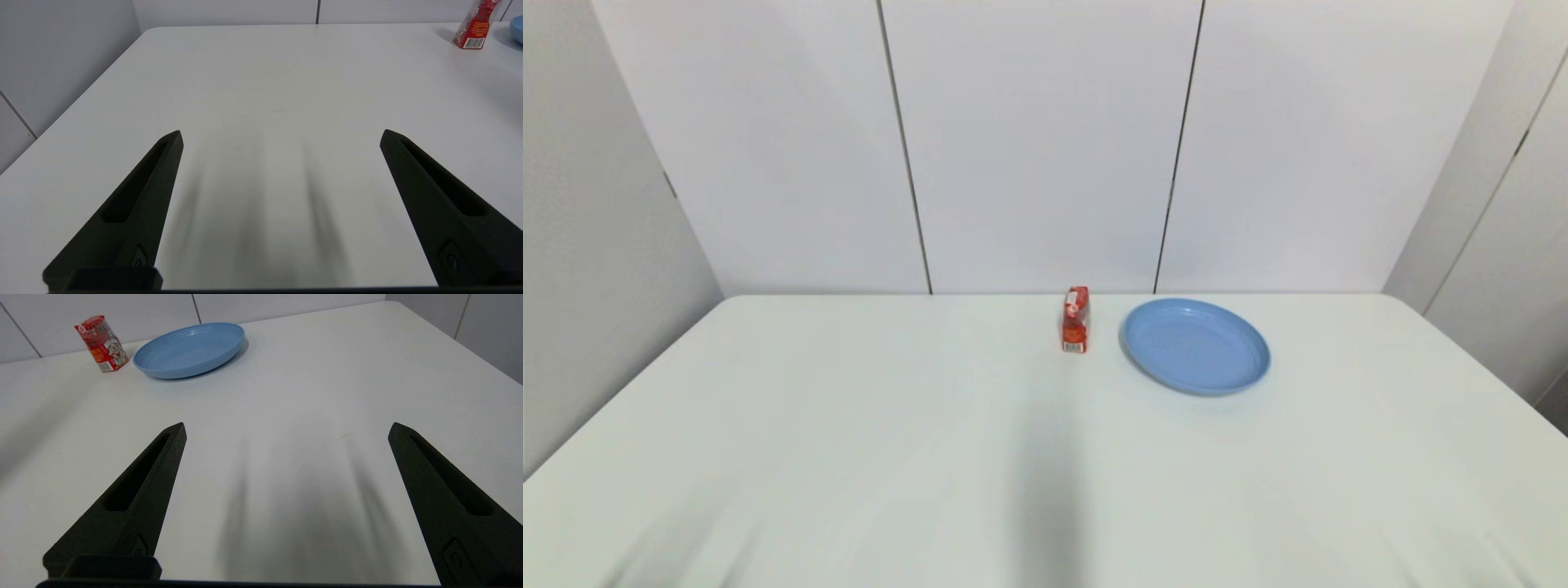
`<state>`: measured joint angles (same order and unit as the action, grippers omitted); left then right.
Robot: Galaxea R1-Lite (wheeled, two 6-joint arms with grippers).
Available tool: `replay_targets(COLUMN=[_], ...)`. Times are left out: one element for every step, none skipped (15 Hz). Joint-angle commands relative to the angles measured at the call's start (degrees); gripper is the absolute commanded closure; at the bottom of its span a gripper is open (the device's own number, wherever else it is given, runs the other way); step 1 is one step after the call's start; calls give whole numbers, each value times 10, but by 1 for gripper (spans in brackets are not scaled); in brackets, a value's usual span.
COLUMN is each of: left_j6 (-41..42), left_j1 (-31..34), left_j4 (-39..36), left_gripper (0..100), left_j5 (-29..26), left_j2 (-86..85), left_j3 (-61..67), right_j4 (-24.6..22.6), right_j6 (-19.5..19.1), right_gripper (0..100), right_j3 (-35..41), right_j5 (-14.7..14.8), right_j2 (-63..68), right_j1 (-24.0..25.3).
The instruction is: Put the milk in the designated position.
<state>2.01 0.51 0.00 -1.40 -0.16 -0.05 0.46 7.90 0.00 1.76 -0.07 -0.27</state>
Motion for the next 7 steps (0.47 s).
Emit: replay_targets(left_j6=[0, 0, 0, 0, 0, 0, 0], left_j1=[0, 0, 0, 0, 0, 0, 0], left_j4=[0, 0, 0, 0, 0, 0, 0], left_gripper=[0, 0, 0, 0, 0, 0, 0], left_j5=[0, 0, 0, 0, 0, 0, 0], left_j2=[1, 1, 1, 1, 1, 1, 1], left_j3=[0, 0, 0, 0, 0, 0, 0], right_j4=[0, 0, 0, 0, 0, 0, 0], right_j6=[4, 6, 7, 15, 26, 23, 22], right_gripper=[0, 0, 0, 0, 0, 0, 0], right_j3=[0, 0, 0, 0, 0, 0, 0], right_j5=[4, 4, 4, 7, 11, 10, 10], right_j2=[1, 1, 1, 1, 1, 1, 1], right_j1=[0, 0, 0, 0, 0, 0, 0])
